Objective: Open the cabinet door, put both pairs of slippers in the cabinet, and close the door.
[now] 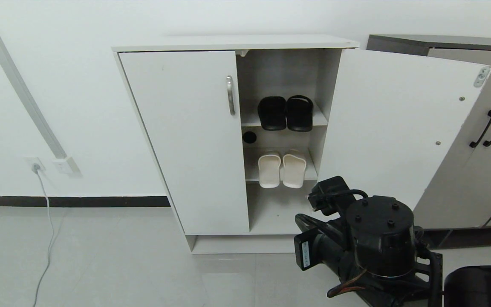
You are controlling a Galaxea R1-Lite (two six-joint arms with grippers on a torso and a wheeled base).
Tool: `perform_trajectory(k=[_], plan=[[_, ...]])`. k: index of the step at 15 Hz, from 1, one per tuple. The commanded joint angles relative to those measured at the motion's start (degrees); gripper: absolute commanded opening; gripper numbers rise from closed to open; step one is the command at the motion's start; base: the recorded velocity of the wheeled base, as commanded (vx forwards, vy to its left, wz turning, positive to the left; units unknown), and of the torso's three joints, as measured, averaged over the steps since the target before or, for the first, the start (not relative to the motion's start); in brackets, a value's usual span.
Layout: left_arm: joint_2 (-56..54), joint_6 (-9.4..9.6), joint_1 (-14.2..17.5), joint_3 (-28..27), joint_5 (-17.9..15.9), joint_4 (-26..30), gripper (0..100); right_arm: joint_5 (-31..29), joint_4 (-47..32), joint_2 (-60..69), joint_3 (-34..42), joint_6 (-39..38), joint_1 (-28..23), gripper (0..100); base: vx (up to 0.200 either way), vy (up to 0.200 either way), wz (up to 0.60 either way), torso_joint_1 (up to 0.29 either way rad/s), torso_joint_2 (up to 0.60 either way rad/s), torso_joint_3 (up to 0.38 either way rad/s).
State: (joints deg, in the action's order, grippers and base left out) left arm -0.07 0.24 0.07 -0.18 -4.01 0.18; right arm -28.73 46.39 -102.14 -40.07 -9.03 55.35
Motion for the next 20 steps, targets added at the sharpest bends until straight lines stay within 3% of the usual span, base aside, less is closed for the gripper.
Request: perform_trajectory(k=[1,6,12,20], plan=[[0.1,0.02,0.0,0.0,0.0,0.0,0,0.0,0.0,-0.2,0.0,0.0,-0.1,0,0.0,0.0,0.0,0.0,0.0,0.0],[0.1,0.02,0.0,0.0,0.0,0.0,0,-0.1,0.0,-0.2,0.0,0.1,-0.1,0,0.0,0.0,0.0,0.001,-0.03,-0.034],[0.1,0.02,0.0,0.0,0.0,0.0,0,-0.2,0.0,-0.2,0.0,0.1,-0.1,0,0.0,0.0,0.0,0.025,-0.36,-0.349],[0.1,0.02,0.0,0.0,0.0,0.0,0,-0.2,0.0,-0.2,0.3,0.1,-0.1,0,0.0,0.0,0.0,0.126,-0.46,-0.341]])
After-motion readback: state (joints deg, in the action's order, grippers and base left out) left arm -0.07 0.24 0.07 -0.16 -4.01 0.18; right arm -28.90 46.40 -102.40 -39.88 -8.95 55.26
